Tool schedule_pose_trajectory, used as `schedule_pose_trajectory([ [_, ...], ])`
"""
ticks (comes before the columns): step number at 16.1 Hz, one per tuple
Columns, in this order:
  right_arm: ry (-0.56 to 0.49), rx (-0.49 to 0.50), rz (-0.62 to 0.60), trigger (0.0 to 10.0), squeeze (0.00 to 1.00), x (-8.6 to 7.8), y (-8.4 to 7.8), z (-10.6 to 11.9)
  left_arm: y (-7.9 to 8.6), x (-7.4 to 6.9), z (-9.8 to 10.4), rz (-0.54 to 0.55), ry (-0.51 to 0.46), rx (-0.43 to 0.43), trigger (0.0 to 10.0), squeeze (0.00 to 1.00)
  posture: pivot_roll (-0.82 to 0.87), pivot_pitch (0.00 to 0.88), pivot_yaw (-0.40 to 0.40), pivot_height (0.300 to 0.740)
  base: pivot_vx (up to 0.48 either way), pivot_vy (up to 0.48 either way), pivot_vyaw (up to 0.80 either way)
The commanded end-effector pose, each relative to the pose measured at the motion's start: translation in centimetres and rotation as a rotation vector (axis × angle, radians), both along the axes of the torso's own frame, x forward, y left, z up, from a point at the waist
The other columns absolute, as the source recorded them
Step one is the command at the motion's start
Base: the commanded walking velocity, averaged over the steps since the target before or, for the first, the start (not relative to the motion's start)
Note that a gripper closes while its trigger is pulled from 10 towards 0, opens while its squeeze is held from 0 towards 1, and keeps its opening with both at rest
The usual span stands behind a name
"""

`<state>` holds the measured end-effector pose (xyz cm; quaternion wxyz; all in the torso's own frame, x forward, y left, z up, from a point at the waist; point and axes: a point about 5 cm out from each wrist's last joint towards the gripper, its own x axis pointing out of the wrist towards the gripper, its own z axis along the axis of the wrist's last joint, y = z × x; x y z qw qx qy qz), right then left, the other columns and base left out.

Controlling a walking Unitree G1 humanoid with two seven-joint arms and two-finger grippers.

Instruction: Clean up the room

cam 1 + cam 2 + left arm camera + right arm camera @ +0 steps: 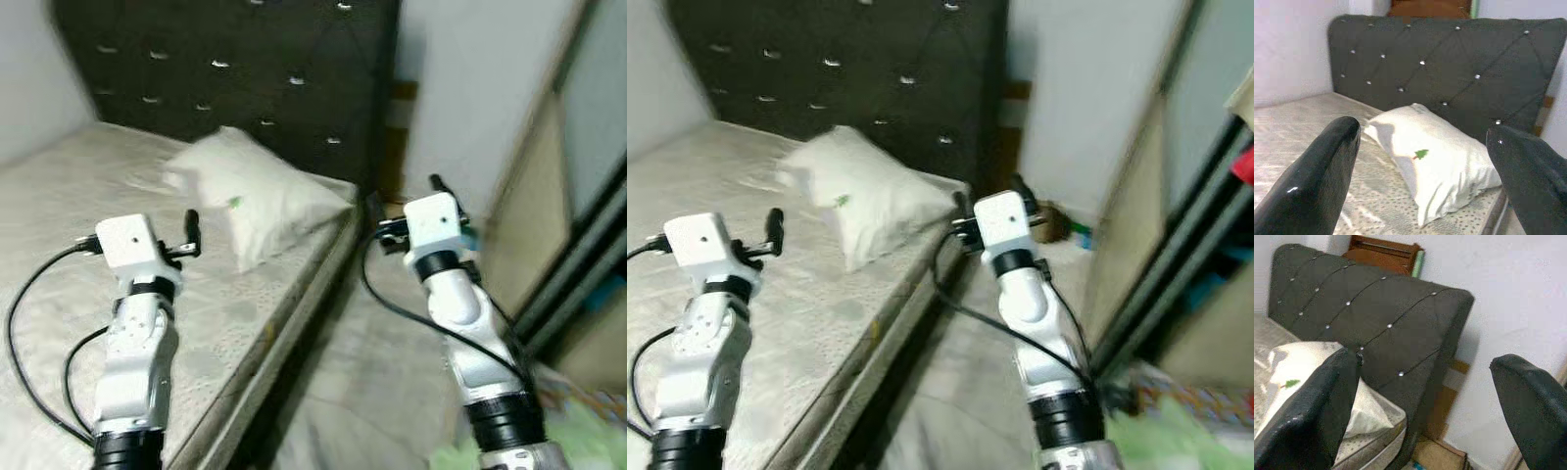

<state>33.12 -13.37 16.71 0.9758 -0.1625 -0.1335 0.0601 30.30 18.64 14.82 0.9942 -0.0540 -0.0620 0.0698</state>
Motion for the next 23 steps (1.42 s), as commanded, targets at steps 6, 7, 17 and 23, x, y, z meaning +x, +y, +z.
schedule_pose_trajectory([
  [6, -0.011, 0.026, -0.024, 10.0, 0.00, 0.2, -0.7, -0.5, 1.6, -0.7, -1.7, 0.085, 0.056, 0.005, 10.0, 0.00, -0.04, 0.000, 0.010, 0.740, 0.000, 0.000, 0.80],
  [7, -0.006, 0.025, -0.024, 10.0, 0.00, -0.1, -0.8, -0.9, 1.4, -0.8, -2.0, 0.078, 0.063, 0.017, 10.0, 0.00, -0.04, 0.000, 0.013, 0.740, 0.000, 0.000, 0.80],
  [17, 0.015, 0.051, 0.011, 10.0, 0.00, -0.9, -0.1, -1.8, 1.0, -2.6, -2.3, 0.070, 0.048, 0.060, 10.0, 0.00, -0.02, 0.000, 0.009, 0.740, 0.000, 0.000, 0.80],
  [23, 0.075, 0.003, -0.034, 10.0, 0.00, -2.8, -2.6, -3.1, 0.5, -5.0, -2.3, 0.042, 0.075, 0.080, 10.0, 0.00, -0.03, 0.000, -0.005, 0.740, 0.000, 0.000, 0.77],
])
